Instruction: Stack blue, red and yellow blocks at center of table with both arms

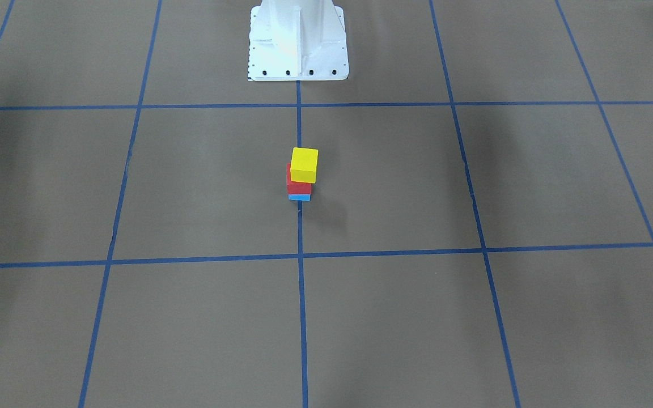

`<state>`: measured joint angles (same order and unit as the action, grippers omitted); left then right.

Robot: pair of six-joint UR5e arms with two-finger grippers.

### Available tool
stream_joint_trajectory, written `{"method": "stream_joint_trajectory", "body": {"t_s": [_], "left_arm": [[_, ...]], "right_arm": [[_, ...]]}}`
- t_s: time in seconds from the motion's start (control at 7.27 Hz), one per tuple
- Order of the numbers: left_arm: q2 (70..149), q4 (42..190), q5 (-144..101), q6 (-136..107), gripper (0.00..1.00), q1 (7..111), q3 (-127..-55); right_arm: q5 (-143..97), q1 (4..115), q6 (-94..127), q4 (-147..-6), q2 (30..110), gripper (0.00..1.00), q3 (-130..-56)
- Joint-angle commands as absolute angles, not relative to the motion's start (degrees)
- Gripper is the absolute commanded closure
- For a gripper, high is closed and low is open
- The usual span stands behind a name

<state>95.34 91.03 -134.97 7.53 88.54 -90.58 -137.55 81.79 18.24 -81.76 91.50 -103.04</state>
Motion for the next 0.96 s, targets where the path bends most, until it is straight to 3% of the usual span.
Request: {"method": "stream_joint_trajectory", "body": {"t_s": [0.0, 0.83], "left_arm": [[96.1, 90.6, -134.9, 6.4, 0.00, 88.3, -92.2], [95.2, 90.7, -134.8, 4.7, 0.00, 88.0, -91.6]], "right_arm": [[-137.0, 82.5, 12.6, -86.2, 91.1, 0.00, -102.7], [-133.1, 84.5, 12.1, -91.1, 91.7, 0.00, -102.9]]}}
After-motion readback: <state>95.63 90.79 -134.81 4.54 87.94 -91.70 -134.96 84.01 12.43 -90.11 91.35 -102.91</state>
